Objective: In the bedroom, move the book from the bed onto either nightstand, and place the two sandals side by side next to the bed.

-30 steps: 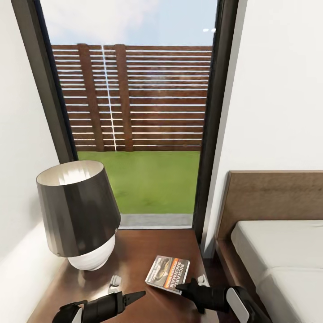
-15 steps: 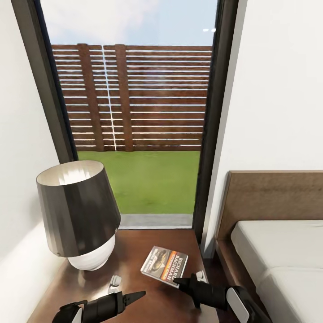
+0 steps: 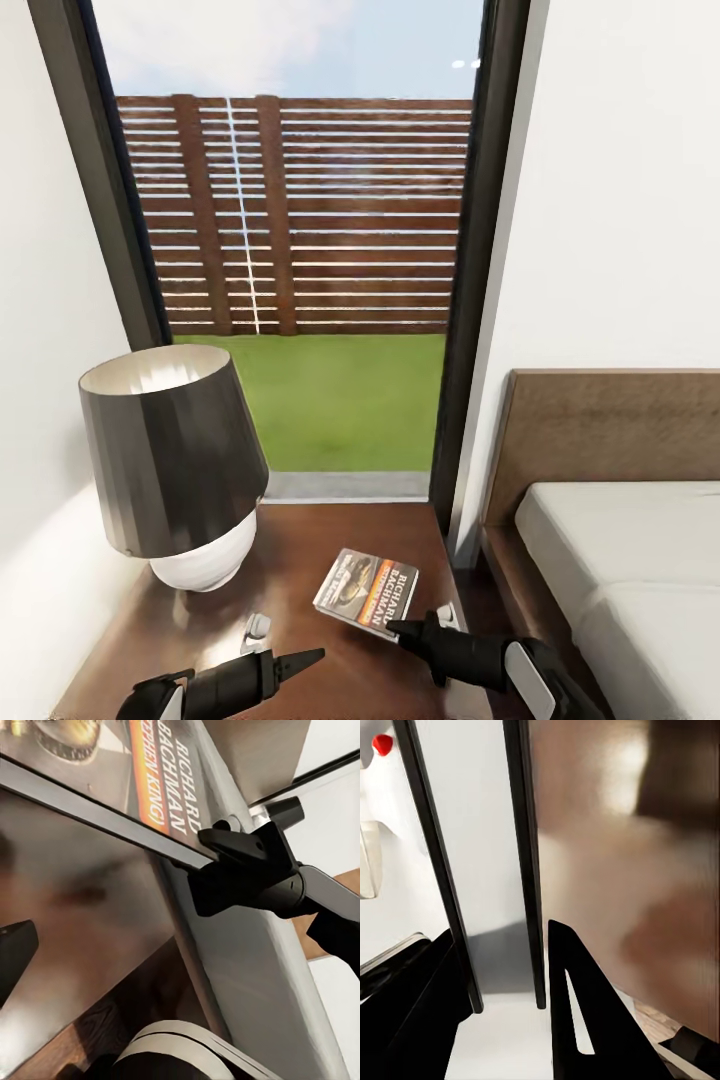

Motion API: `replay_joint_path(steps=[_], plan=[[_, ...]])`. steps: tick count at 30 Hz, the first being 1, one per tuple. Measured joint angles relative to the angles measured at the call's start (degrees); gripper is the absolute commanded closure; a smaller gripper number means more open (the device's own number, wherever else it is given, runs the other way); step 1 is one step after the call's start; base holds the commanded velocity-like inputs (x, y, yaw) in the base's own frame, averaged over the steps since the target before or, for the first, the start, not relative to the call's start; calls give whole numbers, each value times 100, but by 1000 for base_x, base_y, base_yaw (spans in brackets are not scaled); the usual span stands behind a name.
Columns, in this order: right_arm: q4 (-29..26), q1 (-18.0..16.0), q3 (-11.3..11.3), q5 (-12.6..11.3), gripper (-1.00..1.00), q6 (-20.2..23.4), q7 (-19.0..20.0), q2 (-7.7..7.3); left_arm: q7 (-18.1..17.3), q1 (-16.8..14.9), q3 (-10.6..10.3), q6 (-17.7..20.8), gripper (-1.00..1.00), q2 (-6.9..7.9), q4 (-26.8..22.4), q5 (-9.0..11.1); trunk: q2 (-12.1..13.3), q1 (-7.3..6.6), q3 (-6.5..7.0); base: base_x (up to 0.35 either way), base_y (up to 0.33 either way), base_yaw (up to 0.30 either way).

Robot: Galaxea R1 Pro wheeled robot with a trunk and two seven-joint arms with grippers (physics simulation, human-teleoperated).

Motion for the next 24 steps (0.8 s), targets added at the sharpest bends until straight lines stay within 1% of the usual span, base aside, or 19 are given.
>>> replay_joint_path(steps=[8, 16, 23, 24], plan=[[2, -4, -1, 2, 100, -3, 1, 0, 0, 0, 0, 0, -100, 0, 0, 1, -1, 1, 0, 0, 0, 0], [9, -1, -4, 31, 100, -9, -7, 0, 0, 0, 0, 0, -100, -1, 0, 0, -321, 176, -144, 0, 0, 0], [15, -3, -7, 21, 100, -7, -8, 0, 0, 0, 0, 0, -100, 1, 0, 1, -322, 176, -144, 0, 0, 0], [16, -3, -7, 25, 100, -8, -9, 0, 0, 0, 0, 0, -100, 1, 0, 0, -361, 198, -162, 0, 0, 0]])
